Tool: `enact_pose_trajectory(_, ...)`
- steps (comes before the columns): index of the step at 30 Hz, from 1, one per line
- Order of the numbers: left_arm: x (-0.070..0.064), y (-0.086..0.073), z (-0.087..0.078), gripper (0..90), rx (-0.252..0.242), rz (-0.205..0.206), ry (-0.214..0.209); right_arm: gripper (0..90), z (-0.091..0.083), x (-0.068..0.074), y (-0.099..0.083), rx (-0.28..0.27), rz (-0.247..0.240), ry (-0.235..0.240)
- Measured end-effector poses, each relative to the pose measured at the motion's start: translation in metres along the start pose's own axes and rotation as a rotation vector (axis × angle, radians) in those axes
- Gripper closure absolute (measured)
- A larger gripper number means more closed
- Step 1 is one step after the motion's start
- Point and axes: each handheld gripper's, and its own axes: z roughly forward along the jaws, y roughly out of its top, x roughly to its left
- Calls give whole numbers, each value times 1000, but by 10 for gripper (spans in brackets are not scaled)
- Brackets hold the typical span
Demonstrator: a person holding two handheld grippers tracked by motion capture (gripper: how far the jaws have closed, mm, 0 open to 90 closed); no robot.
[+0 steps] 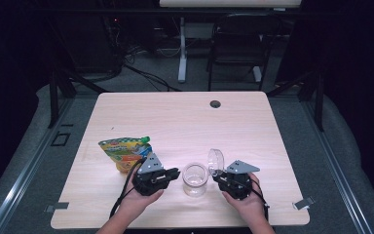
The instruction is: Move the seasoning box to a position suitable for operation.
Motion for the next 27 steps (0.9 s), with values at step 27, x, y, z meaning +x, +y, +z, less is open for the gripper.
enact_pose_trajectory(27, 8, -28, -48, 706, -23, -64, 138, 803, 20, -43, 16, -17, 122, 55)
